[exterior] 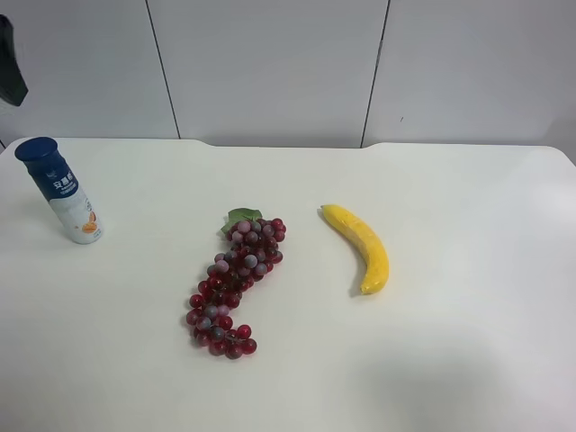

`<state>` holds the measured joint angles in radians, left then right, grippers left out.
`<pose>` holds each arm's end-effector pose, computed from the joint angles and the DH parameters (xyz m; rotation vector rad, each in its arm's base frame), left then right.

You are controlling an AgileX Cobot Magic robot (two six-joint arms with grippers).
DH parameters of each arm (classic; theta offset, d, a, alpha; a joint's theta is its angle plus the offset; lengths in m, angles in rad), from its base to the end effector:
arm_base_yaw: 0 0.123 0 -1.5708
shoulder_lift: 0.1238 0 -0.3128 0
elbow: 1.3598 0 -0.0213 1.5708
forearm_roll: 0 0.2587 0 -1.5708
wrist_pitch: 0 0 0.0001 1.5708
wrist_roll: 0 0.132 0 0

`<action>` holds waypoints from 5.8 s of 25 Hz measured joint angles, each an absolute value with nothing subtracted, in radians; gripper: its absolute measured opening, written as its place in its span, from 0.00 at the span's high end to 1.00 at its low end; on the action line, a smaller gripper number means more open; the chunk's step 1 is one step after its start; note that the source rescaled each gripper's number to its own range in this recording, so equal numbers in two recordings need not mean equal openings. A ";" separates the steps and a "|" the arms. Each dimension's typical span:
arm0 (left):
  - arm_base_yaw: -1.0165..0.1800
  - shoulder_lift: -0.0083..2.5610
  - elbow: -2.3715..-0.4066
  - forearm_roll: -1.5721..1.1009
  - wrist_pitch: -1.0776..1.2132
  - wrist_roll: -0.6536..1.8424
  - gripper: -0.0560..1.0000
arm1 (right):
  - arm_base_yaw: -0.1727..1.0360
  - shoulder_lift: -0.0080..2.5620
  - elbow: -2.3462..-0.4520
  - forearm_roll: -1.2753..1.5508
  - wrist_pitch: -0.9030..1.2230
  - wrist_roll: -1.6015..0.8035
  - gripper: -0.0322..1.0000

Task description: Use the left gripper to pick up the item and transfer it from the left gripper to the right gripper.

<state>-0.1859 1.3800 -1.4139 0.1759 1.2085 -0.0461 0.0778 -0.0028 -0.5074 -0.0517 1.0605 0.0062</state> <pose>0.2932 -0.0332 0.3725 0.2130 2.6291 0.1609 0.0098 -0.0052 0.2650 -0.0701 2.0316 -0.0089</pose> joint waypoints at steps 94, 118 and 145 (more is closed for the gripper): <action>-0.039 1.668 -1.483 -0.011 1.212 0.164 0.95 | 0.078 -0.003 -0.507 -0.052 1.060 0.006 0.00; -0.331 1.591 -1.483 -0.463 1.200 0.150 0.95 | 0.078 -0.003 -0.507 -0.052 1.060 0.006 0.00; -0.437 1.638 -1.483 -0.806 1.185 0.296 0.95 | 0.078 -0.003 -0.507 -0.052 1.060 0.006 0.00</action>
<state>-0.4368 1.6378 -1.4831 -0.8062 1.1854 0.2962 0.0778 -0.0028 -0.5074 -0.0517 1.0603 0.0062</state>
